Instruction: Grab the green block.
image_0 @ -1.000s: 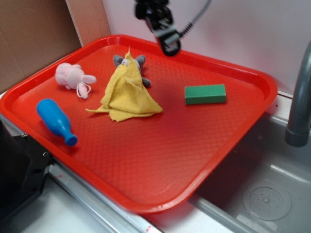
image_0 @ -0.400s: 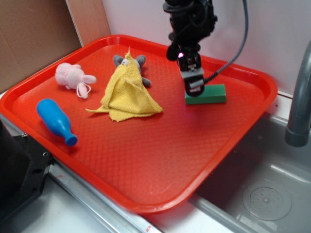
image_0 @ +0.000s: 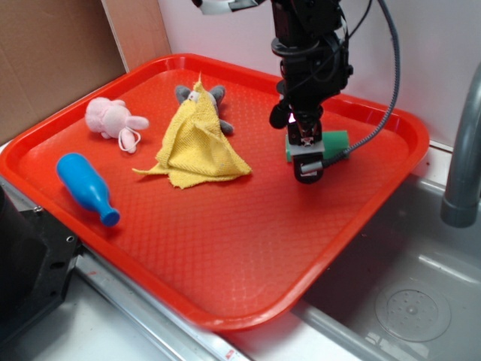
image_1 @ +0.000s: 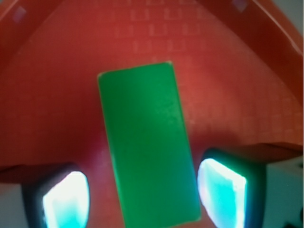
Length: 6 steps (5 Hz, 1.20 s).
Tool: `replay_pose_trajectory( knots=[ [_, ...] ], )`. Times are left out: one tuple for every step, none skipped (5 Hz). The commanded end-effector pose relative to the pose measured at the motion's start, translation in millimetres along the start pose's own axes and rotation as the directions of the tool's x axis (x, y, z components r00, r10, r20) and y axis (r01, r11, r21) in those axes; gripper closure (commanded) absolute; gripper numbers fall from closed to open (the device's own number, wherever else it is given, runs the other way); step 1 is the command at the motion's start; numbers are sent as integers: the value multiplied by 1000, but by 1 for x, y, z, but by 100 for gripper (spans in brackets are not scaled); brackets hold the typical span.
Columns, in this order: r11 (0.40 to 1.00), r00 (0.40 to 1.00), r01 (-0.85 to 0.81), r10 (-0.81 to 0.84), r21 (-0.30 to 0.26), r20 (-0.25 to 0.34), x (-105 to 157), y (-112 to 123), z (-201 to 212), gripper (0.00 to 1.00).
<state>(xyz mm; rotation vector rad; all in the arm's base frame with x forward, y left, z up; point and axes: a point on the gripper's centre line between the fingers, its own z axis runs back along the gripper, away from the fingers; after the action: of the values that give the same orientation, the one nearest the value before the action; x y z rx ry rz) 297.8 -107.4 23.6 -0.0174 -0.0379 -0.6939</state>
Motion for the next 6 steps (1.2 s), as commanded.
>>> replay_pose_trajectory(
  knots=[
    [998,998,-63,63,22,30,11,1,5,100],
    [997,997,-80,80,13,25,10,3,5,100],
    [994,994,-105,105,35,0,7,6,11,100],
    [977,979,-203,204,65,-9,-4,13,42,100],
    [933,937,-349,350,92,4,-19,18,77,100],
    [859,862,-507,507,67,19,-50,25,118,100]
  ],
)
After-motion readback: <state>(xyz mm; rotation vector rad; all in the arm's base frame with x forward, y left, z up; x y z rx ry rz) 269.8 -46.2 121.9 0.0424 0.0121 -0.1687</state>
